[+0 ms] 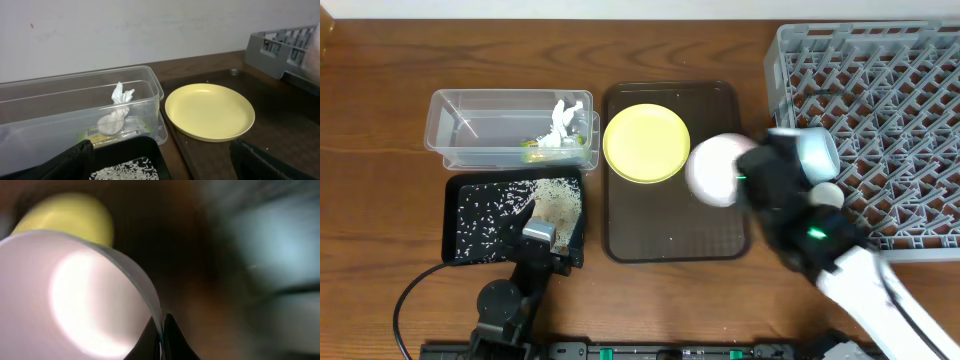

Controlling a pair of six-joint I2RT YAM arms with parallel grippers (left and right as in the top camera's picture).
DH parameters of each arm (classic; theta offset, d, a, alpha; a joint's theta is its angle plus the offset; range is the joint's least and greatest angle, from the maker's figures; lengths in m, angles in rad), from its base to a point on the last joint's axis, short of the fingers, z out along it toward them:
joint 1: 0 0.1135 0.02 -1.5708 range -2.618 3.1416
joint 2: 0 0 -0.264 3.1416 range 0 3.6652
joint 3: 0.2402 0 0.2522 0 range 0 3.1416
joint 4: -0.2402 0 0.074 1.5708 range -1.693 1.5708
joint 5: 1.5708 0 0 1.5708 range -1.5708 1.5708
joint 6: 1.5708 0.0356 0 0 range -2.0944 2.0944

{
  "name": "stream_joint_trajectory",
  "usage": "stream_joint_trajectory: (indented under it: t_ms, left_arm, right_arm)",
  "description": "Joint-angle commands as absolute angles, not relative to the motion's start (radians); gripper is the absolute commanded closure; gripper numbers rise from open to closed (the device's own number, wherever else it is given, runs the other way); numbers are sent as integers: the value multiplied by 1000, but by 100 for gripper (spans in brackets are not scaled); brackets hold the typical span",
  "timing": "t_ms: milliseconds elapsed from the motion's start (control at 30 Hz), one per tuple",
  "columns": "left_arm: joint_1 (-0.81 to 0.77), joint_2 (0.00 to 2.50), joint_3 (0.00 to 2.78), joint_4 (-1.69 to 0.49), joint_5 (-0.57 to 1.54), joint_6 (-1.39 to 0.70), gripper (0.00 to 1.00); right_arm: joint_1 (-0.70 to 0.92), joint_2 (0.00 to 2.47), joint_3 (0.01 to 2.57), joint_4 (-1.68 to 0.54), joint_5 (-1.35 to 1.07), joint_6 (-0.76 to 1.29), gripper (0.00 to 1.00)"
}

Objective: Sort waste into correct bins and load items into the dishwasher rack
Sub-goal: 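Carry the white bowl into the grey rack and release it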

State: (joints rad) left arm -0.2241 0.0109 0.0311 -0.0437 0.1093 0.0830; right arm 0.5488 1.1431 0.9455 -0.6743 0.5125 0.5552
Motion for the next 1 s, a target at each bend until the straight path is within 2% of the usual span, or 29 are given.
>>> stream_joint_trajectory:
  t_ms: [0,133,267,467,633,967]
  left_arm:
    - [-219,4,4,-57,123,86,11]
    - [-219,4,4,-57,123,86,11]
    - [-219,4,4,-57,123,86,11]
    - [-219,4,4,-57,123,86,11]
    - [-219,4,4,-57,123,86,11]
    - [-219,4,4,-57,123,86,11]
  right_arm:
    - [454,1045,948,-672,1021,447,99]
    - [315,1007,948,-585,1251,337,99]
    - [160,1058,948,-485,1211,221,99]
    - [18,1238,948,-382,1192,122,99]
    - [-7,1411,948,-211,1193,-125,99]
    - [36,1604,948,-168,1192,-137,99]
